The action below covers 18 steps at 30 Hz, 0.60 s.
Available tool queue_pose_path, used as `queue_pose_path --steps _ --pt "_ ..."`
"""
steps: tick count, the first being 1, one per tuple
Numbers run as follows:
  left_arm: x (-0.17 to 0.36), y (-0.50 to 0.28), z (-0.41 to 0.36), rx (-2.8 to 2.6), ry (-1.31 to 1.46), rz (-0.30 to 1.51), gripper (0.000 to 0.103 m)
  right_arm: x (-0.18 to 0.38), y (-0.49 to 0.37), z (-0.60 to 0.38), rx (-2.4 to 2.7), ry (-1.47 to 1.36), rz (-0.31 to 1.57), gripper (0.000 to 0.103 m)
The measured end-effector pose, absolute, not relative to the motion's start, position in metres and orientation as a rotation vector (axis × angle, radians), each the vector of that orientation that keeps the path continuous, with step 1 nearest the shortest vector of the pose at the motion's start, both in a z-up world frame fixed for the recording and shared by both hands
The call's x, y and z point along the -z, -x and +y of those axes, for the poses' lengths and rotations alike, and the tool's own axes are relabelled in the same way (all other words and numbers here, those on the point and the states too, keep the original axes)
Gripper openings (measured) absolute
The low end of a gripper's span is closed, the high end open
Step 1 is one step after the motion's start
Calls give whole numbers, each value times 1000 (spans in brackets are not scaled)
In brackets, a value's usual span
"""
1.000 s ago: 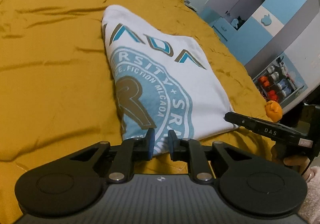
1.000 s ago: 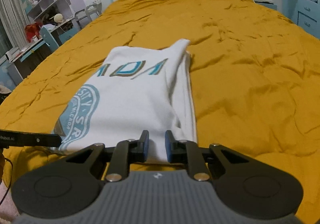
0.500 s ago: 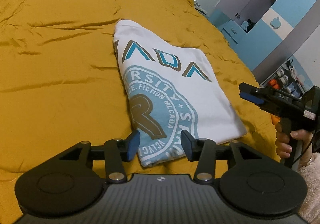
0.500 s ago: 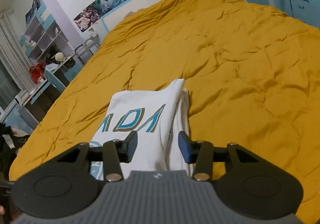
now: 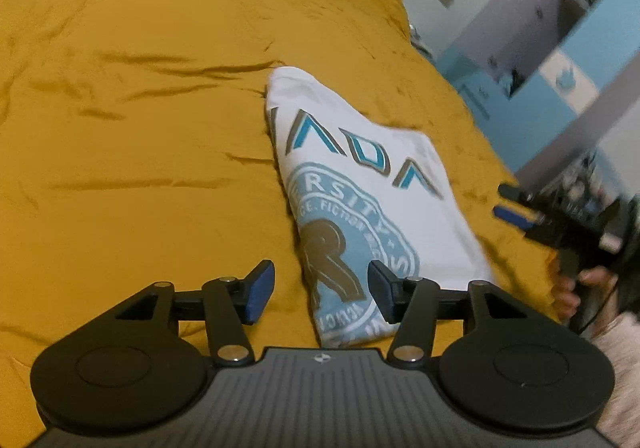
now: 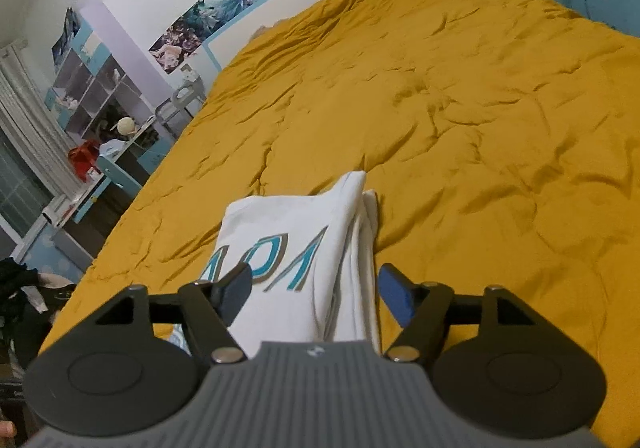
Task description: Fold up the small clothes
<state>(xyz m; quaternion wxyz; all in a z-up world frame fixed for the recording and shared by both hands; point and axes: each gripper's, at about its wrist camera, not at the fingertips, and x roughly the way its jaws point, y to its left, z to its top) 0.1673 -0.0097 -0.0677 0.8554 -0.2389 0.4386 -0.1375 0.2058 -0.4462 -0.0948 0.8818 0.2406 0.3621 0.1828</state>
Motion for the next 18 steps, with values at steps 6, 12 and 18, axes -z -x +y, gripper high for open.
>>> queue_pose_path --steps 6,12,18 --pt "100 -187 8 296 689 997 62 115 -250 -454 -428 -574 817 67" --pt "129 -203 -4 375 781 1109 62 149 -283 -457 -467 -702 918 67" --pt "148 -222 -15 459 849 1160 73 172 -314 -448 -516 -701 981 71"
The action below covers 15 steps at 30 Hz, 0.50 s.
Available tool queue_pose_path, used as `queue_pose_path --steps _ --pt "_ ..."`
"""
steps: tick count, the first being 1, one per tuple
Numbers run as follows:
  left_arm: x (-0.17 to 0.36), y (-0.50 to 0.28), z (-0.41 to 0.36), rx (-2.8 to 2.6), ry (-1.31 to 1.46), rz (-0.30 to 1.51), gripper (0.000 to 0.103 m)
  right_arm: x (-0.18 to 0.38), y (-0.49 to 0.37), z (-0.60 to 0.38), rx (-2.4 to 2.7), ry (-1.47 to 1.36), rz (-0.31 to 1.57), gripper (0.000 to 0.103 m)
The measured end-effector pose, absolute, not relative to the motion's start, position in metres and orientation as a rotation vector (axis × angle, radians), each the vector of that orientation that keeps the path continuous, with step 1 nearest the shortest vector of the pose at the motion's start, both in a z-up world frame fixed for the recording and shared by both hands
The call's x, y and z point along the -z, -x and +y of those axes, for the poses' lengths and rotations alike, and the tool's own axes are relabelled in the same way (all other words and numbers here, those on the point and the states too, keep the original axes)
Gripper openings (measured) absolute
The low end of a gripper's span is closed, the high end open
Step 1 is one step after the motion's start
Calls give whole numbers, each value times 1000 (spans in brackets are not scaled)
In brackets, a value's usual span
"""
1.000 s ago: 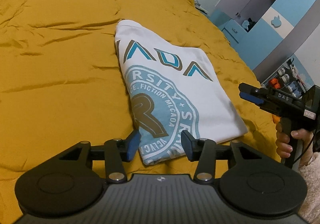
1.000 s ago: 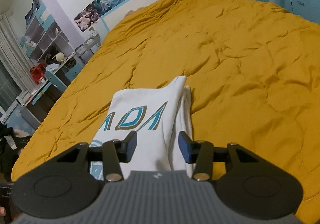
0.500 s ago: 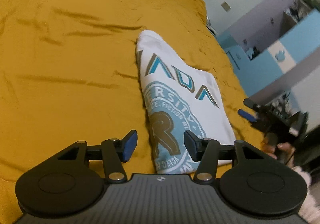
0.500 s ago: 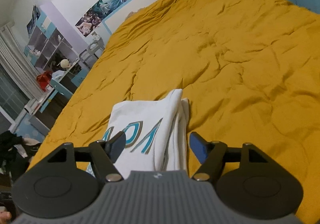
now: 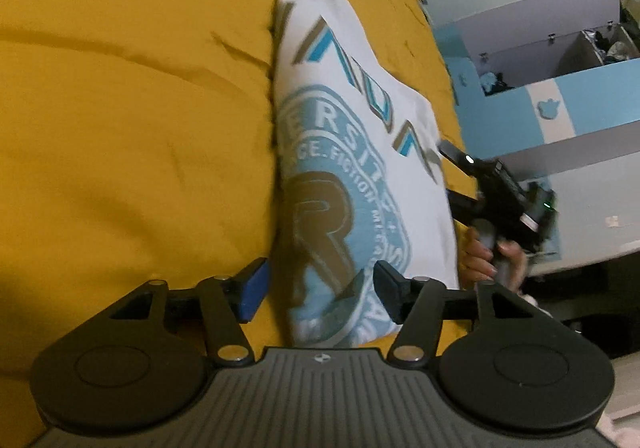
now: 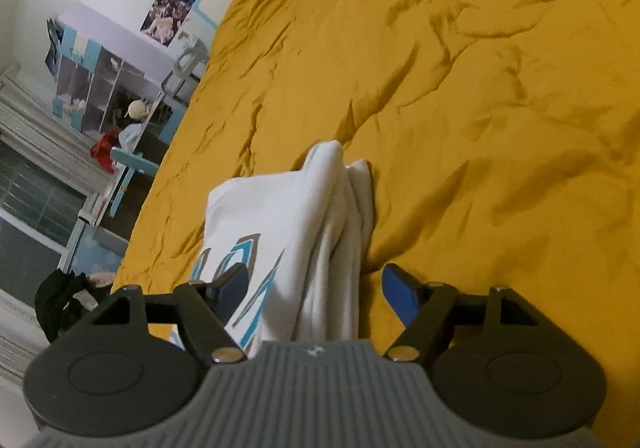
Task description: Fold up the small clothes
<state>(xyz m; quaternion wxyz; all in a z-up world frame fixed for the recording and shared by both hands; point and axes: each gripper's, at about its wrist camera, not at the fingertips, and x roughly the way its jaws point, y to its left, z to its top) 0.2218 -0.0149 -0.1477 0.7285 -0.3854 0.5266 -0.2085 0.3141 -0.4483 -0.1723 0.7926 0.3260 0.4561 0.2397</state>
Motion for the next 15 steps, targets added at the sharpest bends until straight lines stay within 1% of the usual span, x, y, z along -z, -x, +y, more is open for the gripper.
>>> queue_pose_path --steps 2,3,5,6,7,13,15 --pt "153 -232 -20 484 865 1180 78 179 -324 -446 -527 -738 989 73" --pt "156 -237 -23 499 876 1186 79 182 -331 -444 -536 -760 993 74" --pt "162 -246 -28 520 910 1195 81 187 -344 -438 -567 -787 1014 84" --pt "165 -250 -32 537 937 1198 87 189 -349 -434 -572 -782 1028 84" --pt "167 -253 -34 548 957 1200 89 191 -354 -431 -570 -769 1038 84" --pt "171 -256 -49 573 970 1208 91 186 -364 -424 -648 -818 986 82" --pt "173 -253 -47 575 987 1198 91 191 -370 -418 -626 -790 1011 82"
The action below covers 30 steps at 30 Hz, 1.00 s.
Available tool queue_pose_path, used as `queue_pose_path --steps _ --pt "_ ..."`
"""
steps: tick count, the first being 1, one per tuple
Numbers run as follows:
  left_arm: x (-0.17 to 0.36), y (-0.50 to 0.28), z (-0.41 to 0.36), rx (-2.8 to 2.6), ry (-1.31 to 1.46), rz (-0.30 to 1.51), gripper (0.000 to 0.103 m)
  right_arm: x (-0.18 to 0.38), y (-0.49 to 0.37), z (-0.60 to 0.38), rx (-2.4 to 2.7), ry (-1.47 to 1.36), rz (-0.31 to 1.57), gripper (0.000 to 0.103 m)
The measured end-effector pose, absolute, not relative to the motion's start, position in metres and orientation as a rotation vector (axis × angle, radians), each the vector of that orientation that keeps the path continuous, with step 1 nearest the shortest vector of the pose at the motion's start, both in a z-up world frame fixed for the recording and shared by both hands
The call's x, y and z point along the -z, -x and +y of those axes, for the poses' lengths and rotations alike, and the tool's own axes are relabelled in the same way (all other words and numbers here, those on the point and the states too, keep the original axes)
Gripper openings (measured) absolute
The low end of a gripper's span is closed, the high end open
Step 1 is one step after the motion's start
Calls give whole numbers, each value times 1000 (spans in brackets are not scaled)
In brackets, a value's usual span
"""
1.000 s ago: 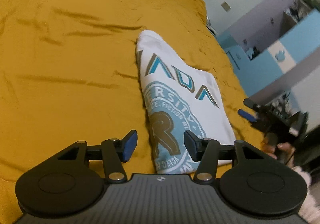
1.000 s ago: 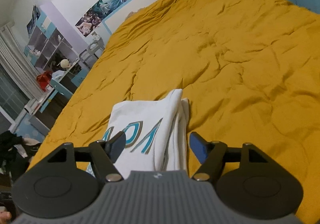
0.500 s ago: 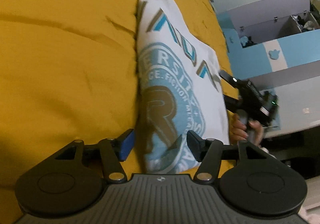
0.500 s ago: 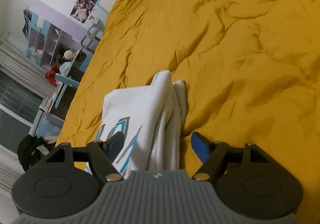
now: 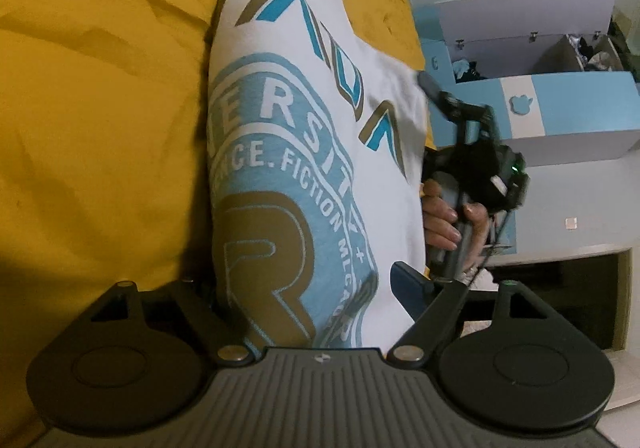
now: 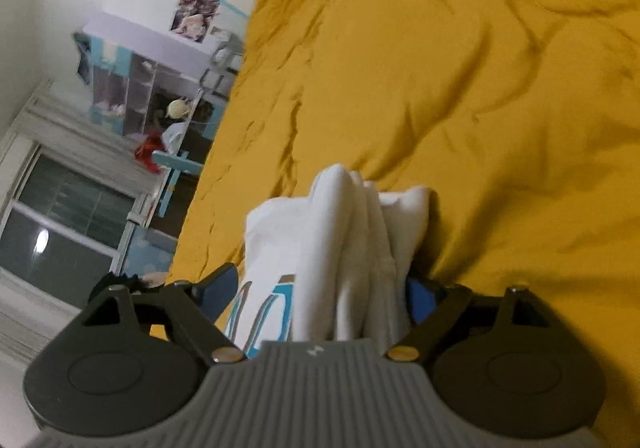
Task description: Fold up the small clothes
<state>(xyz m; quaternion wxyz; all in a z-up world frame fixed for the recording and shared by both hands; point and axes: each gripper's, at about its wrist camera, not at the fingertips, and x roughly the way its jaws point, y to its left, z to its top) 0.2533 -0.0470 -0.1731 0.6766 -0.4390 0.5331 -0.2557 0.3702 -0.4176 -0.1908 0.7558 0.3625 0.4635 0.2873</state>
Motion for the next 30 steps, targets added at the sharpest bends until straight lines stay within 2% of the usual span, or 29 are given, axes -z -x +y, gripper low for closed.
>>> queue_pose_path --steps 3,4,6,7,8,9,12,14,24,30 --pt "171 -250 -48 578 968 1199 91 203 -381 -408 -597 -787 1051 81" --pt "170 -250 -50 583 949 1196 91 203 -382 -406 -591 -774 1051 76" --pt "171 -249 -47 581 954 1186 89 202 -383 -402 -566 -736 1055 56" --pt "172 -248 -46 570 965 1181 85 204 -383 -402 -547 -717 1070 37" --pt "173 -248 -44 545 968 1181 69 205 -383 -403 -536 -718 1082 34" --pt "174 -247 -43 535 967 1188 58 206 -384 -403 -524 -736 1086 33" --pt "171 -244 -37 534 989 1173 39 197 -383 -398 -491 -739 1082 28" --pt "163 -241 -33 557 1002 1143 35 182 -379 -392 -487 -693 1057 25" --pt "121 -222 7 629 1054 987 32 56 -362 -327 -561 -557 909 23" --pt "91 -186 88 550 1048 859 32 13 -375 -228 -699 -496 866 23"
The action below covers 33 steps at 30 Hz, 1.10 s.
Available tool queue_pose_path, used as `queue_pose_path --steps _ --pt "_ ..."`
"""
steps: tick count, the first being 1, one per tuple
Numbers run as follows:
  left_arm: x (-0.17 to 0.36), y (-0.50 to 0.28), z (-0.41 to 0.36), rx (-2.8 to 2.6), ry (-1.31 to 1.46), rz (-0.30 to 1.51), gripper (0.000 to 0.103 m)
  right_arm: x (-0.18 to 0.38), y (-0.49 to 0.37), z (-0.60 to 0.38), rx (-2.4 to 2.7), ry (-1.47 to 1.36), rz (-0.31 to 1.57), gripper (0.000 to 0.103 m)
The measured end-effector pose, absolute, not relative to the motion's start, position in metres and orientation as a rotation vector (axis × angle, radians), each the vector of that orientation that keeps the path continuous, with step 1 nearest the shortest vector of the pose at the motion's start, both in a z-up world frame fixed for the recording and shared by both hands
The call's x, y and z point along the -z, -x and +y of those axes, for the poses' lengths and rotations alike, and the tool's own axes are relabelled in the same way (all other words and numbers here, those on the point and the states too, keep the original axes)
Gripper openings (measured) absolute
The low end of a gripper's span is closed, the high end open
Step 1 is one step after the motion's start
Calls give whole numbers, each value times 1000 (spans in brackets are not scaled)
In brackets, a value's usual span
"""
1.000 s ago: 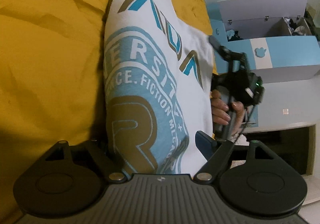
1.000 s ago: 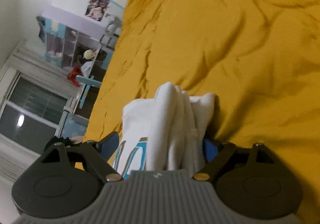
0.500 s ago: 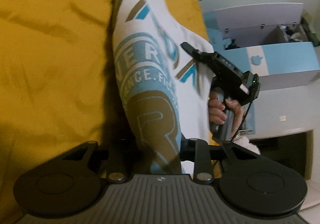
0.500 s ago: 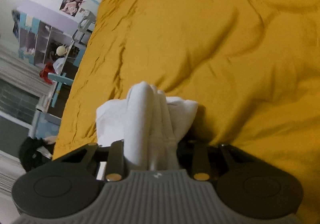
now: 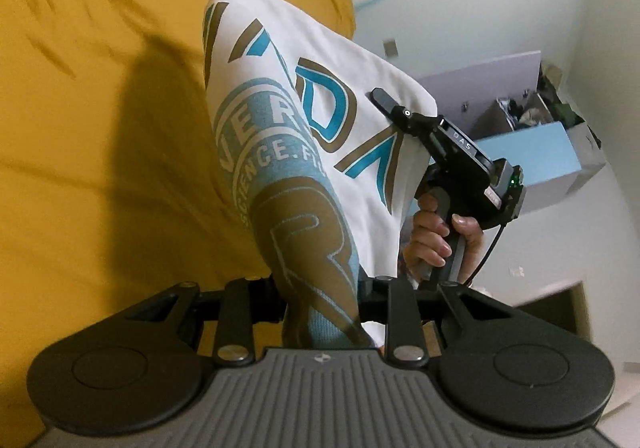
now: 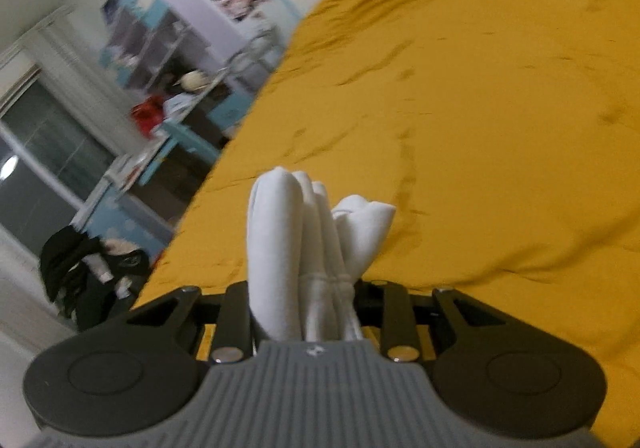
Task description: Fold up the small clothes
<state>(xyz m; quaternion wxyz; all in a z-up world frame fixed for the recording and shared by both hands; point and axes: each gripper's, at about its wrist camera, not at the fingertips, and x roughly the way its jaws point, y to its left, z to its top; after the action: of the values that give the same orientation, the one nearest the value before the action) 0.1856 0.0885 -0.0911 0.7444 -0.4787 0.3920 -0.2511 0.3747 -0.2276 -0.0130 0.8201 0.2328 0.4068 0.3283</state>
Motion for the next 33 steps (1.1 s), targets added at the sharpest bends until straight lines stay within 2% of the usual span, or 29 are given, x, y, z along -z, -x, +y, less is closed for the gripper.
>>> queue_pose_path --steps 7,12,15,18,19,25,29,33 --pt "92 -145 182 349 1008 807 32 39 -405 -85 -873 -504 890 23" --pt "148 -130 214 208 1088 862 32 96 -430 -10 -843 -465 1005 23" --pt "187 -121 215 165 1096 915 29 137 -441 19 -776 -322 1057 24" --pt "189 -116 210 184 1051 894 30 167 -450 26 -726 -238 1066 31" --pt "187 -116 210 182 1047 902 30 170 -454 23 -718 -252 1055 36" --pt "144 -88 213 48 861 905 31 141 -454 -9 -633 -278 928 48" --pt "91 -86 206 -20 739 816 35 100 -417 -22 -761 -276 786 48" --pt "77 -113 196 43 736 758 38 89 -391 -9 -902 -217 770 48"
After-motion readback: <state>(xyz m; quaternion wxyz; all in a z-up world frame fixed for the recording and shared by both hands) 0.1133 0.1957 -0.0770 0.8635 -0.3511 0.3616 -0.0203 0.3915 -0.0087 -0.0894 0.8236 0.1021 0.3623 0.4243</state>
